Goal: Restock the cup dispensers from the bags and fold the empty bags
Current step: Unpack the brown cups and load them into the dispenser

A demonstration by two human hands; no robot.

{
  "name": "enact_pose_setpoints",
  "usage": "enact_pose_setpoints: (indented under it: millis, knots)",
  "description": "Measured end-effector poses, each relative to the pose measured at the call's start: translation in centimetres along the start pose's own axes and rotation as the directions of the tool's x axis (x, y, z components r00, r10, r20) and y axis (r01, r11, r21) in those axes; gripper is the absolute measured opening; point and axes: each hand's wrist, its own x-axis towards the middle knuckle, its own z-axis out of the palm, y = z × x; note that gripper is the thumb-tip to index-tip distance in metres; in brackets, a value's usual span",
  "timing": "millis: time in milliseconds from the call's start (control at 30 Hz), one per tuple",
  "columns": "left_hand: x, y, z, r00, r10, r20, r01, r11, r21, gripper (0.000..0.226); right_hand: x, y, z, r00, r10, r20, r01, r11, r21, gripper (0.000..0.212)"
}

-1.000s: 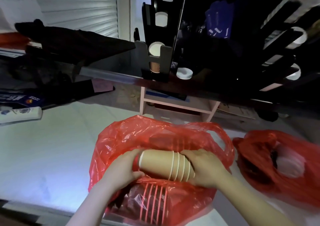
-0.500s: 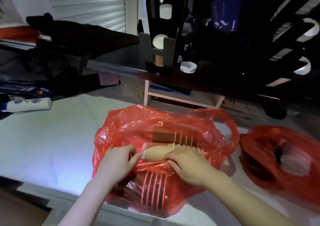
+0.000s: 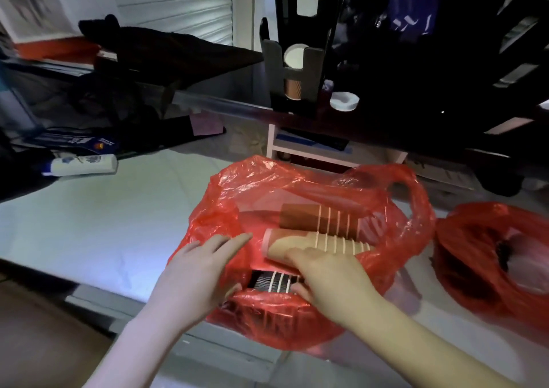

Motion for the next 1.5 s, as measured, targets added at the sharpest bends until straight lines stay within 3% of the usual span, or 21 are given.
enact_pose_setpoints:
  millis: [100,167,267,400,667,767,833,867,933,1000,1033,1067,1133,1233,1300,1400,1500]
  knots:
    - [-0.2,0.0,1.1,0.961,-0.101,0.259,0.077,0.992,0.098,0.086,0.1,-1.3,1.2,0.999,-0.025,0.022,0.027,0.996,-0.089,0.051]
    - [0.0,0.0,1.8,0.947,-0.108,0.302,0.072,0.989,0.129,0.084,0.8,-1.8,2.3,0.996,-0.002,0.084,0.015,0.989,-0.148,0.063]
    - [0.2,0.0,2.3,0.955,-0.105,0.276,0.071,0.989,0.131,0.082,1.6,-1.9,3.8,0.984,0.040,0.173,0.003,0.970,-0.243,0.088]
    - [0.4,0.1,2.4,0.977,-0.075,0.201,0.051,0.991,0.120,0.082,1.5,-1.3,3.6,0.992,0.069,0.102,-0.042,0.968,-0.247,0.078]
    - [1.9,-1.3,1.2,0.980,-0.162,0.117,0.173,0.980,-0.096,0.089,-1.6,3.7,-1.3,0.969,0.167,-0.182,-0.173,0.985,-0.017,0.088]
    - [2.8,-0.7,1.0,0.977,-0.206,0.058,0.214,0.934,-0.287,0.063,-2.1,4.5,-2.8,0.947,0.215,-0.239,-0.197,0.976,0.098,0.090]
    - [3.3,0.4,0.9,0.973,-0.232,0.014,0.201,0.811,-0.550,0.034,-2.0,3.9,-3.2,0.941,0.208,-0.267,-0.153,0.965,0.213,0.088]
    - [3.5,1.1,0.9,0.966,-0.257,0.019,0.196,0.687,-0.700,0.031,-1.8,3.4,-3.2,0.934,0.208,-0.289,-0.130,0.955,0.267,0.086]
    - [4.0,2.5,0.8,0.944,-0.317,0.091,0.202,0.338,-0.919,0.059,-1.3,2.6,-3.1,0.904,0.241,-0.352,-0.108,0.928,0.357,0.084]
    - [4.5,3.5,1.3,0.914,-0.346,0.210,0.218,-0.016,-0.976,0.093,-0.7,2.0,-2.9,0.865,0.296,-0.405,-0.091,0.887,0.454,0.082]
    - [4.5,4.0,1.6,0.911,-0.316,0.265,0.225,-0.158,-0.961,0.097,-0.3,1.8,-2.8,0.856,0.307,-0.415,-0.079,0.872,0.482,0.082]
    - [4.6,4.5,1.7,0.911,-0.275,0.307,0.236,-0.263,-0.936,0.093,0.0,1.5,-2.8,0.858,0.293,-0.422,-0.062,0.875,0.481,0.082]
    - [4.6,5.1,1.9,0.904,-0.240,0.354,0.258,-0.356,-0.898,0.075,0.7,1.2,-2.7,0.888,0.220,-0.403,-0.026,0.901,0.432,0.084]
    - [4.5,4.5,2.5,0.890,-0.280,0.360,0.227,-0.413,-0.882,0.043,1.0,2.3,-3.3,0.946,0.132,-0.296,0.012,0.899,0.439,0.072]
    - [4.7,3.6,2.8,0.884,-0.340,0.321,0.182,-0.380,-0.907,0.038,0.7,4.3,-3.6,0.950,0.087,-0.301,0.024,0.938,0.347,0.056]
    - [5.3,2.7,2.7,0.872,-0.456,0.179,0.091,-0.207,-0.974,0.044,0.9,8.2,-3.4,0.973,0.057,-0.224,-0.057,0.998,0.007,0.039]
    - [6.2,2.1,2.2,0.853,-0.520,0.046,0.052,-0.003,-0.999,0.047,2.1,11.6,-2.1,0.991,0.118,-0.058,-0.123,0.989,-0.080,0.040]
